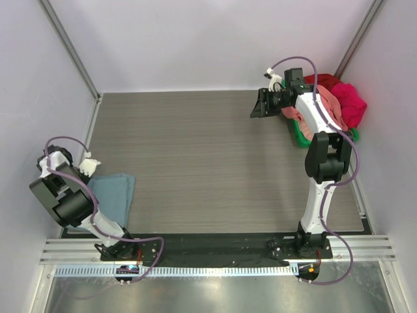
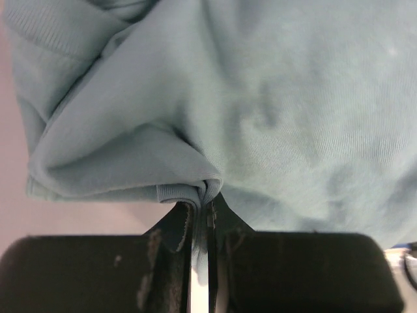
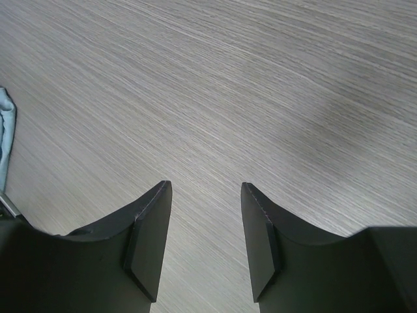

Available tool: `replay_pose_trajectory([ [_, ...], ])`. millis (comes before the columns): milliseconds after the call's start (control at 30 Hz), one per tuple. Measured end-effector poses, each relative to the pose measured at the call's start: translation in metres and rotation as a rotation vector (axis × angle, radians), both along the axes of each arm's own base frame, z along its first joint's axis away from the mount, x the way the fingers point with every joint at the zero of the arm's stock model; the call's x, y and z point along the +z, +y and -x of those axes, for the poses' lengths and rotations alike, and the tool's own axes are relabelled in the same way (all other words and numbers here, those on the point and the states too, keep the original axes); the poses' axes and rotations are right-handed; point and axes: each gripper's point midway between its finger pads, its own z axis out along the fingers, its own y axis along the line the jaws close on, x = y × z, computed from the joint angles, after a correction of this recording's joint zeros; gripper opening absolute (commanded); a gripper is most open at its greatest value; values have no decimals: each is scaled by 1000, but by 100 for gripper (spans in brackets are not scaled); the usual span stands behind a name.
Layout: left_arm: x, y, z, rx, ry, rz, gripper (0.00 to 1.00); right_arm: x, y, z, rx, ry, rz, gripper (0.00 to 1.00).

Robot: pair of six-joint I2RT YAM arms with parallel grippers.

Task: Fold and stack the t-shirts
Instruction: Neatly place the folded tshirt to the corner, then reset both grippers

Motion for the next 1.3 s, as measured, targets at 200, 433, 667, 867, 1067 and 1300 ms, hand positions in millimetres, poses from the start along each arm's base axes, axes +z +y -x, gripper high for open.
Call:
replay_pose_trajectory([
  [200,-3,-19,22,29,19,15,0,3,2,-1,7,-5,-12,52],
  [433,-1,-11,16,78,17,-5,0,7,4,-5,14,-18,-25,51],
  [667,-1,-5,11,83,18,-13,29,7,4,-5,17,-19,-25,51],
  [867,9,-13,12,126,-8,9,100,7,4,-5,17,-20,-24,52],
  [1067,102,-29,-38,90,-355,-110,100,11,3,-4,18,-32,-17,52],
  [1300,183,-95,-121,10,-675,-27,100,26,-5,-3,-28,-70,21,99],
])
